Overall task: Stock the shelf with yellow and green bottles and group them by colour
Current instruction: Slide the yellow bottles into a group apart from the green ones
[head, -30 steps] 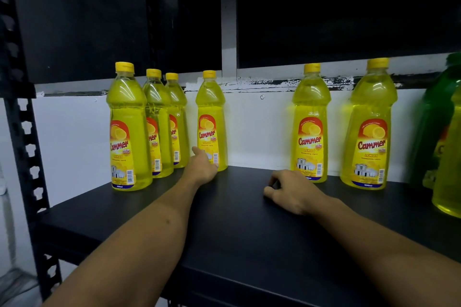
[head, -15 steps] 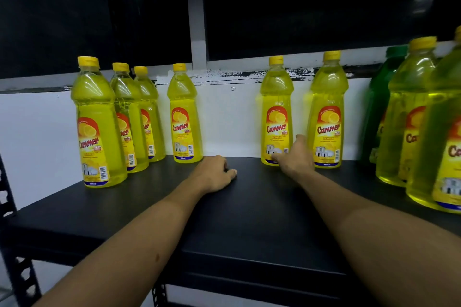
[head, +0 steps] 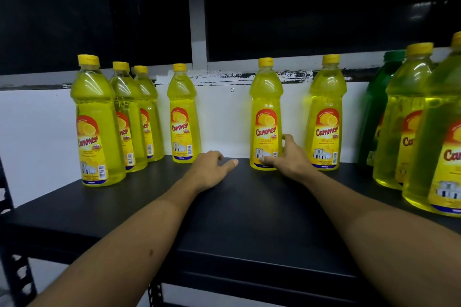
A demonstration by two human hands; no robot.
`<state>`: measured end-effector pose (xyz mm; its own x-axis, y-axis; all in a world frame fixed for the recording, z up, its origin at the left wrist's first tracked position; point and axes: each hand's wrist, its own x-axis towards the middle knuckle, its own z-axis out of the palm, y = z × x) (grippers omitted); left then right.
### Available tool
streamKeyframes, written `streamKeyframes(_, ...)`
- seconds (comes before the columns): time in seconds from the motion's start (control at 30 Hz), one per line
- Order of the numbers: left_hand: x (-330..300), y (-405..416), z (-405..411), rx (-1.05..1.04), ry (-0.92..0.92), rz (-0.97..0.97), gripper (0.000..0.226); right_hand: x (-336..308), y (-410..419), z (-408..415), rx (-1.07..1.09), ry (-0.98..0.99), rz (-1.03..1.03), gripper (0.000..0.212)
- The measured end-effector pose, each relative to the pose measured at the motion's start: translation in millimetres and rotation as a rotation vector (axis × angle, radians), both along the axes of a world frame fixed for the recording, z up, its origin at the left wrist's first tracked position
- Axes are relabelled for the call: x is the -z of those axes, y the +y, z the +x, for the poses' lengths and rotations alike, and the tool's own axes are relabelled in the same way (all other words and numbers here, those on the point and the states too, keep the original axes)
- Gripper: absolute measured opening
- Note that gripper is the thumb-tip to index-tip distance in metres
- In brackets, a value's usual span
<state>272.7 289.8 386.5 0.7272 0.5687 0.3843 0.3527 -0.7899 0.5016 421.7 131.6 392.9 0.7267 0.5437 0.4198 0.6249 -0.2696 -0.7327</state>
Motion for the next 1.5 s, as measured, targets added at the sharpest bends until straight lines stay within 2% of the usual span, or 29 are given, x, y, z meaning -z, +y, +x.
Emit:
streamKeyframes(0.17,-12,-13,-4,-0.039,-0.285,-0.109,0.088,-3,6,-19,-0.162,-0.066,-0.109,0.089)
streamKeyframes(0.3,-14,-14,-8,-0.081,-0.360,-0.123,0.105,-5,17,-40,-0.341,-0.106,-0.183,0.088)
streamKeyframes(0.43,-13,-9,-19,-0.150,-0.393,-0.051,0.093,-1,27,-48,-0.380,-0.147,-0.315,0.087)
streamKeyframes(0.57,-14,-3,-33,-0.235,-0.422,-0.035,0.099,1,22,-41,-0.274,-0.194,-0.429,0.089)
streamKeyframes(0.67,-14,2,-44,-0.329,-0.429,-0.041,0.098,3,15,-37,-0.244,-0.171,-0.450,0.085)
streamKeyframes(0.97,-8,17,-63,-0.535,-0.471,-0.047,0.078,5,10,-35,-0.258,-0.130,-0.441,0.076)
streamKeyframes(1.3,-7,37,-58,-0.531,-0.412,-0.064,0.090,4,12,-36,-0.270,-0.127,-0.451,0.073)
streamKeyframes(1.5,-6,50,-54,-0.450,-0.432,-0.115,0.084,3,12,-36,-0.273,-0.142,-0.460,0.074)
